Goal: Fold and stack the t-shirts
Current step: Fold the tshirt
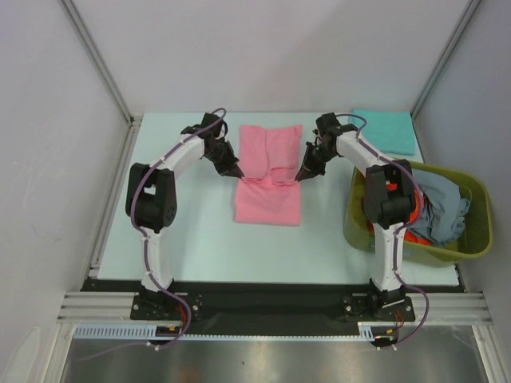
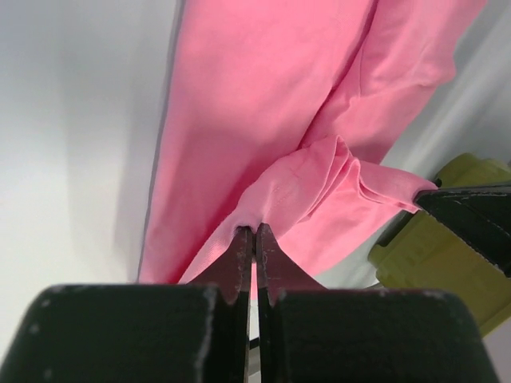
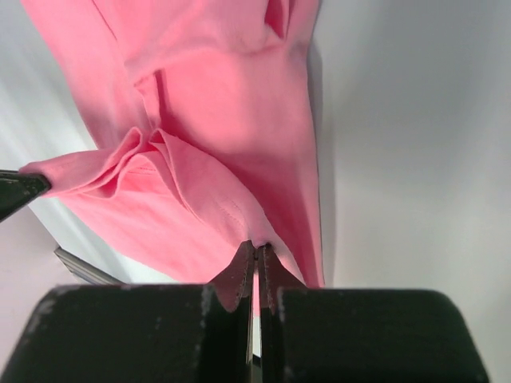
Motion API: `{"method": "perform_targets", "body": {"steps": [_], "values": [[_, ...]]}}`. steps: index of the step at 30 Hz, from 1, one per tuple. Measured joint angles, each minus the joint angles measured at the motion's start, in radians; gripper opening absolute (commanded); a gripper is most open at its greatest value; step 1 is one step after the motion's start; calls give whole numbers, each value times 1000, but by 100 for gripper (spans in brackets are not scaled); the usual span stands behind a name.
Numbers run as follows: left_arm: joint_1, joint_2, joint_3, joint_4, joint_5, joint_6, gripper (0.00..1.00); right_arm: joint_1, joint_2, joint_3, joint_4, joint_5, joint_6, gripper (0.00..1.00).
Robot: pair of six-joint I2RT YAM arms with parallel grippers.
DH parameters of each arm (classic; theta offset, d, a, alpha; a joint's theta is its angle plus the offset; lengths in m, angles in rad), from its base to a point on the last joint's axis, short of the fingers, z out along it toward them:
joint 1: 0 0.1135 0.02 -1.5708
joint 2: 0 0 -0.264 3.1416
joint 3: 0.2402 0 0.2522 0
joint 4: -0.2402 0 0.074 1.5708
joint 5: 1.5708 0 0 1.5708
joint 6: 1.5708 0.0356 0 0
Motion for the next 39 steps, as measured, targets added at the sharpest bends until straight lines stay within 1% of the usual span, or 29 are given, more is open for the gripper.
{"method": "perform_targets", "body": {"steps": [7,13,25,34,39], "values": [[19,39,16,-4,5,8,0,-15,84,103,-27,-23,-7,0],[34,70,44,-3,29,8,0,-32,111,117,-38,-32,-8,0],[35,87,45,13,22,8,0,-50,157,174,-56,-51,-18,0],[40,88,46,25,23,6,0,-64,212,286,-78,-68,-19,0],[43,110,58,27,23,5,0,-70,255,297,-90,-71,-18,0]]}}
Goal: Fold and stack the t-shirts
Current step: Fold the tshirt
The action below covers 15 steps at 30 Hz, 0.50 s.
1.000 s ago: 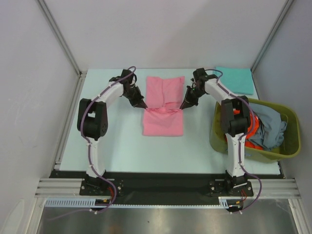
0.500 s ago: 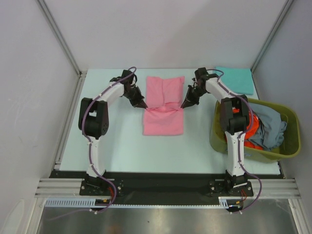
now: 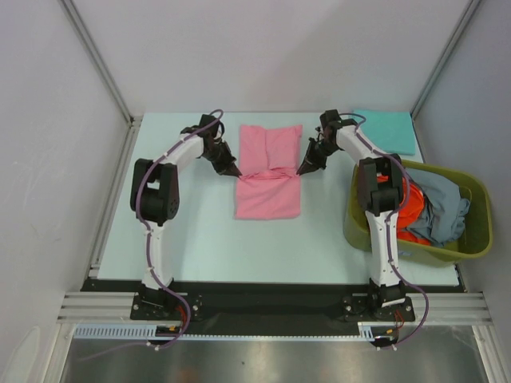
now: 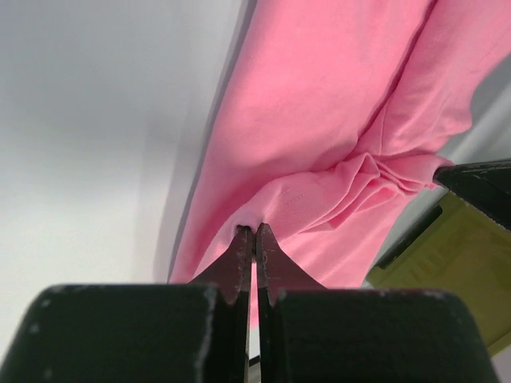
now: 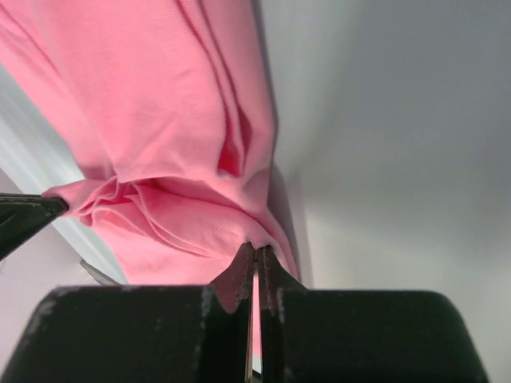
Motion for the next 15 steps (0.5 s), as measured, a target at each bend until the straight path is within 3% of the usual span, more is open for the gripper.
{"method": "perform_targets", "body": {"steps": [6,7,9,13,14,15], "values": [[3,43,40,-2,0,1,3,-7,19,2,-3,-6,0,1],[4,47,44,-2,-1,2,10,-8,21,7,-3,-7,0,6],[6,56,58,-6,-2,3,10,-8,30,27,-10,-11,1,11],[13,71,92,-18,-12,18,36,-13,76,124,-29,-22,4,39],[16,73,105,-27,-24,25,42,-15,87,154,-47,-21,5,42],[19,73,119,-34,-39,34,54,-18,101,192,-60,-19,2,44]]}}
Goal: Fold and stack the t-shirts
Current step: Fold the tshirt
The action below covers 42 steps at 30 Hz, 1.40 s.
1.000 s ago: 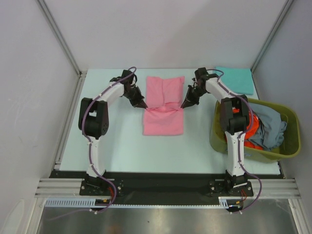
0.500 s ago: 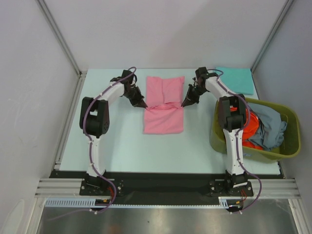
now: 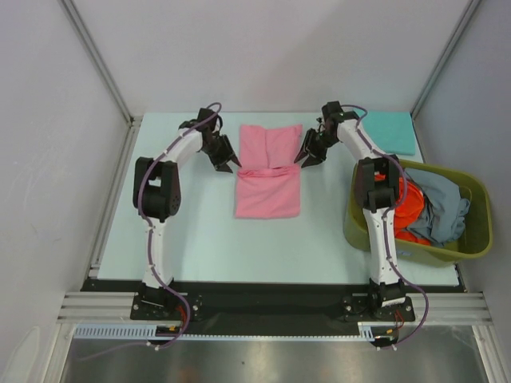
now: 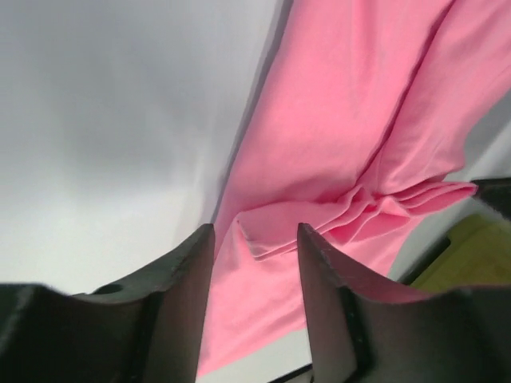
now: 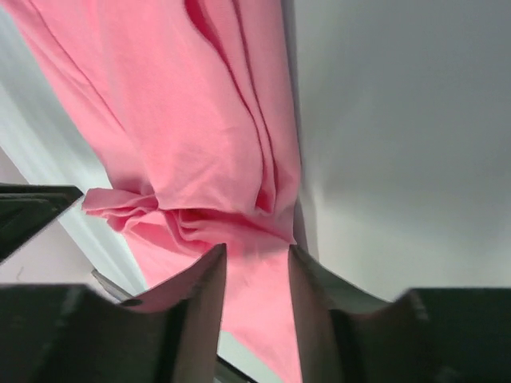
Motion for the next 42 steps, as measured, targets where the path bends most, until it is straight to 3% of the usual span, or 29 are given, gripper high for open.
{"method": "perform_targets", "body": {"steps": [2,5,9,12,14,15,16,17,22,29,37,42], "values": [[3,-1,40,-22,-50,28,63,-4,13,65,-41,22,-16,52],[2,-58,27,-18,-122,69,66,0,-19,83,-96,97,-66,61],[-19,-280,-193,32,-112,113,46,46,-184,-111,-131,194,-128,65],[-71,-460,-369,122,11,108,29,122,-309,-252,-130,189,-142,53],[-110,-520,-459,221,101,93,24,177,-373,-333,-107,134,-142,38],[-130,-532,-501,268,150,83,19,201,-400,-380,-73,96,-133,26],[-147,-531,-534,307,188,71,17,220,-417,-419,-49,51,-124,4],[-161,-517,-560,336,221,65,17,230,-422,-446,-30,15,-122,0],[-158,-356,-578,353,296,74,8,211,-360,-516,44,-150,-84,0],[-125,-232,-578,301,309,126,9,201,-201,-487,28,-258,-144,0],[-111,-220,-584,243,265,210,9,180,-212,-640,92,-266,-202,0],[-106,-223,-590,241,266,238,11,125,-280,-728,56,-189,-199,0]]}}
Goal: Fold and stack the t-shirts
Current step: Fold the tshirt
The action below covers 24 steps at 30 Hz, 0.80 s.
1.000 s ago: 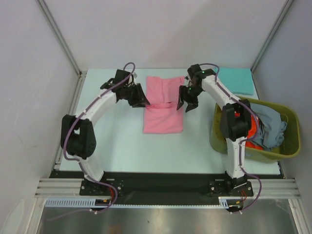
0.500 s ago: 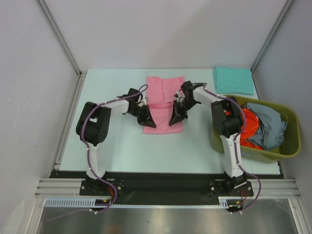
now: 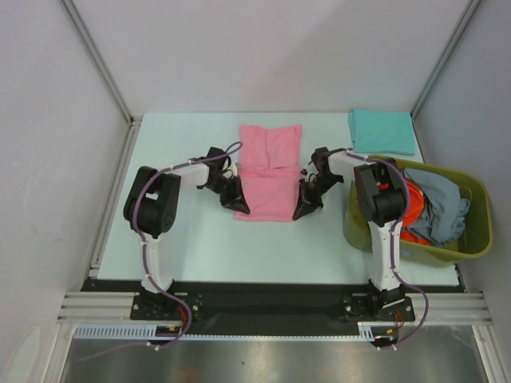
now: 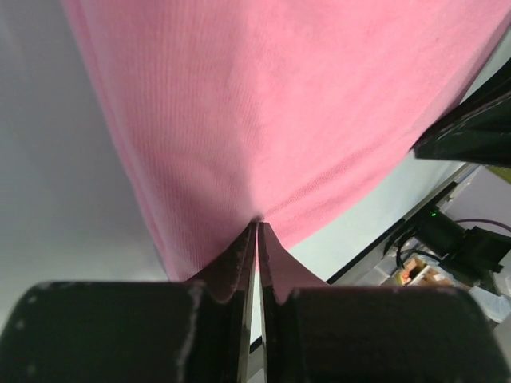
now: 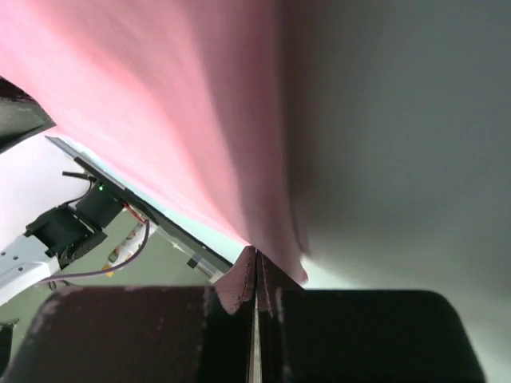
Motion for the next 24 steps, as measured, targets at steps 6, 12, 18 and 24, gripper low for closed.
{"method": "perform_targets", "body": {"steps": [6,12,18,24], "values": [[-5,-98,-30,-43,-41,29,22,31,-66,13,-18,62,8,0],[-6,-163,-42,9,12,7,18,98,-114,24,32,39,53,0],[10,-72,-117,48,11,-9,16,60,-74,-29,82,32,48,0],[50,-100,-139,10,21,18,28,-4,-81,-104,46,81,29,0]]}}
